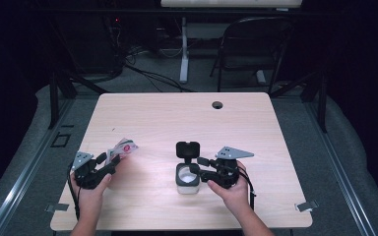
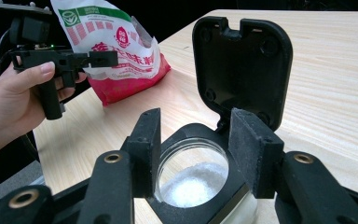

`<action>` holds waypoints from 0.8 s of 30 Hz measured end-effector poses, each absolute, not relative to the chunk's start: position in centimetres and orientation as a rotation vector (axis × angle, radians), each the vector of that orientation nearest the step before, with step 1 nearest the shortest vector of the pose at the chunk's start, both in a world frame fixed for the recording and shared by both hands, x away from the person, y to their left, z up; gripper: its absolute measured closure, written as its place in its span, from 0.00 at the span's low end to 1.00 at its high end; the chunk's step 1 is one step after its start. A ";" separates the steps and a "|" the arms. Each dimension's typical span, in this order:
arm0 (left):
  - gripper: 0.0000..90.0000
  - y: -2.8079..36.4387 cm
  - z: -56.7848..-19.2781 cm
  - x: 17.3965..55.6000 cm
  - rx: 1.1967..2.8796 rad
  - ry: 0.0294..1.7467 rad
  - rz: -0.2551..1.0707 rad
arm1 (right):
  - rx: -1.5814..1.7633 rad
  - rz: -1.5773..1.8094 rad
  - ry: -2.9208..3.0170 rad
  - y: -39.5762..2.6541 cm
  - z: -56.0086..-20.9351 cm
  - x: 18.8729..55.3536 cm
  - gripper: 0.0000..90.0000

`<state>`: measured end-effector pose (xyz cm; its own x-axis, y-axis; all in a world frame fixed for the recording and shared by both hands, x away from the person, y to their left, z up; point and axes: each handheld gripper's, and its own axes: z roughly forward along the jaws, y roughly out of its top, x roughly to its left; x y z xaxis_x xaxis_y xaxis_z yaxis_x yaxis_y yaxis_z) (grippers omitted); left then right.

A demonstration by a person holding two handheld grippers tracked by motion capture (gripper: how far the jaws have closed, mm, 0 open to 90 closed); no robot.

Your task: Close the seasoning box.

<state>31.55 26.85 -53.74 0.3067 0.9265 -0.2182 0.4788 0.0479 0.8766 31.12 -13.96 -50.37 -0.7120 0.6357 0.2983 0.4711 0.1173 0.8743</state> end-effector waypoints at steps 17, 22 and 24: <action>0.38 24.9 -52.8 30.3 1.635 1.270 0.557 | 1.162 1.665 2.118 -15.5 -49.1 32.4 0.58; 0.39 24.3 -52.9 29.7 1.661 1.251 0.550 | 1.146 1.651 2.123 -15.2 -49.0 33.4 0.58; 0.39 24.2 -53.0 29.6 1.666 1.248 0.540 | 1.139 1.641 2.127 -15.0 -49.1 33.8 0.60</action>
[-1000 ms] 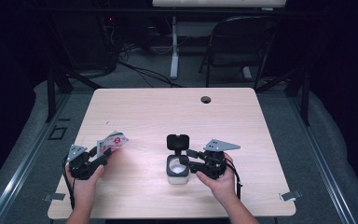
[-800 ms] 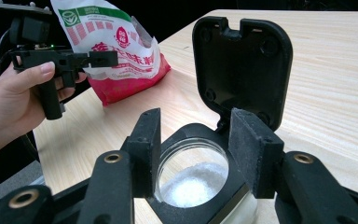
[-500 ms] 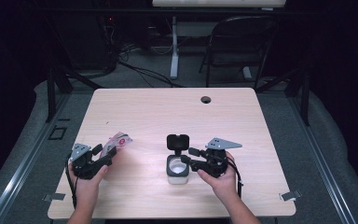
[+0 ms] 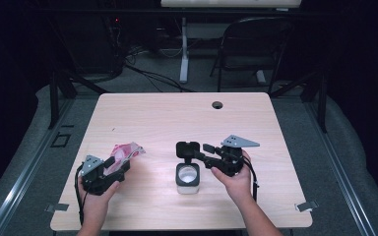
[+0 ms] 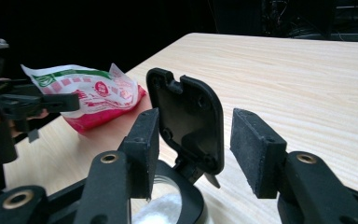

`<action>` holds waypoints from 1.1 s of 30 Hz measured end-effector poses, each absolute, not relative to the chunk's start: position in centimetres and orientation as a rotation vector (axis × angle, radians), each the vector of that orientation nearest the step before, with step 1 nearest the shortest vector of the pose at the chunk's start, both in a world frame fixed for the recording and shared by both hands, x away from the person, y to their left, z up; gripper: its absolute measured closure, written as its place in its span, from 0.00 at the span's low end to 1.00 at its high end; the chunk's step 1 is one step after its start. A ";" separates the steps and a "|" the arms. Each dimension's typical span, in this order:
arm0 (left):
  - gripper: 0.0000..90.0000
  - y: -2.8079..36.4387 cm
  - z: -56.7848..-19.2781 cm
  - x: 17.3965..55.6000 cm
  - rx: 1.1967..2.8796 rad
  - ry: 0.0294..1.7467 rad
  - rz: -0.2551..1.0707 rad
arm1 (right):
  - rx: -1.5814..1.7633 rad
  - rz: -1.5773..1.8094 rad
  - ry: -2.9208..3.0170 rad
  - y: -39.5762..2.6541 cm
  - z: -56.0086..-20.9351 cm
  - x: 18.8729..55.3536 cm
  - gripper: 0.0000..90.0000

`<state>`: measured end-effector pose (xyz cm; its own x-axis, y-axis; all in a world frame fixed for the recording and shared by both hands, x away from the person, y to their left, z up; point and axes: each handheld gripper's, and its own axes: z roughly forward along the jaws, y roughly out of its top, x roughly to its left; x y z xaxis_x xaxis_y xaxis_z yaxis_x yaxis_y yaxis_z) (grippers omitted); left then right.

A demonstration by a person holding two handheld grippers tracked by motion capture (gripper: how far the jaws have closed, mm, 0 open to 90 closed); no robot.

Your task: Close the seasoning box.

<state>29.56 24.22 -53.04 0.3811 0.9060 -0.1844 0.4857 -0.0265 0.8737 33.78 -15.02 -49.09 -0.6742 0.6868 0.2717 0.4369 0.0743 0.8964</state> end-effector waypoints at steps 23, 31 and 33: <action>0.39 23.0 -52.9 28.8 1.707 1.210 0.526 | 1.011 1.521 2.210 -14.5 -49.4 35.4 0.88; 0.40 22.5 -52.5 28.7 1.721 1.187 0.531 | 1.008 1.527 2.206 -14.7 -49.3 35.2 0.89; 0.40 22.3 -52.4 28.7 1.726 1.176 0.531 | 1.009 1.533 2.198 -14.7 -49.3 35.1 0.89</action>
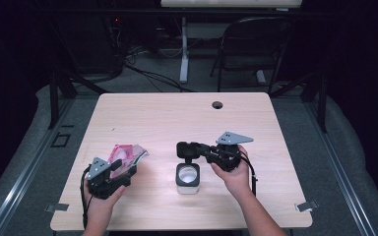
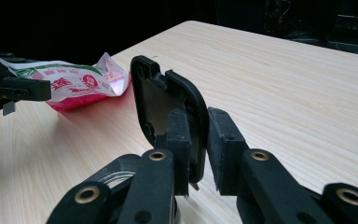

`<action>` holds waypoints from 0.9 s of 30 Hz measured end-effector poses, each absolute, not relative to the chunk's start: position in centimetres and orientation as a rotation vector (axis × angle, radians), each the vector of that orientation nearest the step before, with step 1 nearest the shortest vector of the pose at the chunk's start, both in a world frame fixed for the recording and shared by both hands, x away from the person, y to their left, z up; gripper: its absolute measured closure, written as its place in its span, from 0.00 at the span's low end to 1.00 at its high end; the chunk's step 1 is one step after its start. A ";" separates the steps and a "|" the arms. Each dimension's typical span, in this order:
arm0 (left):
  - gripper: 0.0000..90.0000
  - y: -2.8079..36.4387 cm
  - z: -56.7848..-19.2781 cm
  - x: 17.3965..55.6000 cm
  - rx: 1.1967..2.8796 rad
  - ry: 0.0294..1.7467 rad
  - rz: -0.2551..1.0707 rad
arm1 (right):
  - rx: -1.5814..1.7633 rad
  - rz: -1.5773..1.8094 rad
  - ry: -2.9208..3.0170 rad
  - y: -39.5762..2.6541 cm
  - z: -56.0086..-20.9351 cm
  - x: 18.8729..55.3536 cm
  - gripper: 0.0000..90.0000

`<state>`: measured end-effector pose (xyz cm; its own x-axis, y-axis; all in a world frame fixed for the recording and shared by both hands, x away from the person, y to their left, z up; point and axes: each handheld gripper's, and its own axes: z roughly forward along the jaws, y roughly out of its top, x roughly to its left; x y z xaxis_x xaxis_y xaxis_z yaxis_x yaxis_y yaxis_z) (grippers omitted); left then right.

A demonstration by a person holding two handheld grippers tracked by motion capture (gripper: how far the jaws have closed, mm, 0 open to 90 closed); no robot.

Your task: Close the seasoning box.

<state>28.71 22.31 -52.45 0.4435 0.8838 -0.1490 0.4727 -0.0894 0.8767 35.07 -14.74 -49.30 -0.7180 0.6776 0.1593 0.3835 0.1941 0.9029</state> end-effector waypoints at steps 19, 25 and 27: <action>0.40 20.6 -52.2 29.2 1.758 1.112 0.511 | 0.805 1.376 2.182 -14.3 -49.0 33.1 0.89; 0.40 19.8 -52.2 29.5 1.768 1.089 0.494 | 0.842 1.417 2.194 -14.4 -49.3 32.5 0.82; 0.40 19.5 -52.2 29.7 1.774 1.080 0.488 | 0.874 1.435 2.209 -14.5 -49.5 32.5 0.79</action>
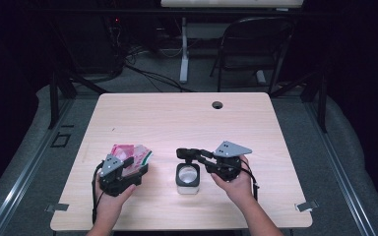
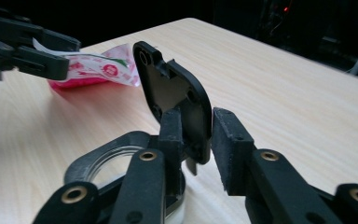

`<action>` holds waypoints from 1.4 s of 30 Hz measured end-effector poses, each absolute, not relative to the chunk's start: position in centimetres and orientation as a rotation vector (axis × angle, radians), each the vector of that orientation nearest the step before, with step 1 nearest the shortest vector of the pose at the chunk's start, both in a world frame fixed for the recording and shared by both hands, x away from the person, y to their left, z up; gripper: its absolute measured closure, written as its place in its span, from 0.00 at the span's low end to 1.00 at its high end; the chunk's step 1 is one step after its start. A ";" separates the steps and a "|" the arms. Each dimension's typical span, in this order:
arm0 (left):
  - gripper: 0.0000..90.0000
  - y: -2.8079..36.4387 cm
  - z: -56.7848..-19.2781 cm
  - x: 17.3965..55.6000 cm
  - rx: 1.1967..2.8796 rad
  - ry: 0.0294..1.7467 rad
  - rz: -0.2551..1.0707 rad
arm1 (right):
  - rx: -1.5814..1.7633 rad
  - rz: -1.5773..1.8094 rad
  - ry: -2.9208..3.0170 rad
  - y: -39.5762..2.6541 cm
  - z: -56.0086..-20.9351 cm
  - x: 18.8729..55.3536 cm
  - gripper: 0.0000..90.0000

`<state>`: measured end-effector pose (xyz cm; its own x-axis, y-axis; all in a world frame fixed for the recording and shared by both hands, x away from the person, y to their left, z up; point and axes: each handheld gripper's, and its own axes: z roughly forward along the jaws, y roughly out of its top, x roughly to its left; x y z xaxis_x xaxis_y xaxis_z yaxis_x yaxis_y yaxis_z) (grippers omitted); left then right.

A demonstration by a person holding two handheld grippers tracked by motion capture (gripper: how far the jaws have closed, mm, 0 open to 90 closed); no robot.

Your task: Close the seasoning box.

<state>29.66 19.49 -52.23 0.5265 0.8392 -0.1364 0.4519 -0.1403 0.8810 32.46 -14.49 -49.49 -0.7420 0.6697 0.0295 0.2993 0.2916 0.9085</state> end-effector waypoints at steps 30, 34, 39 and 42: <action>0.40 16.4 -52.8 30.7 1.846 1.021 0.451 | 0.839 1.429 2.269 -14.2 -49.9 29.6 0.69; 0.40 16.3 -52.4 30.7 1.839 1.018 0.449 | 0.829 1.400 2.285 -14.1 -50.1 29.4 0.68; 0.41 16.0 -52.2 30.8 1.832 1.002 0.448 | 0.822 1.397 2.316 -14.3 -50.2 29.3 0.66; 0.41 15.9 -52.2 30.7 1.842 0.988 0.454 | 0.823 1.390 2.325 -14.4 -50.3 29.2 0.65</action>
<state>30.73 15.95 -52.19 0.6028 0.7905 -0.1083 0.4326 -0.2097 0.8769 29.17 -14.39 -50.27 -0.7872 0.6161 0.0279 0.3162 0.3643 0.8760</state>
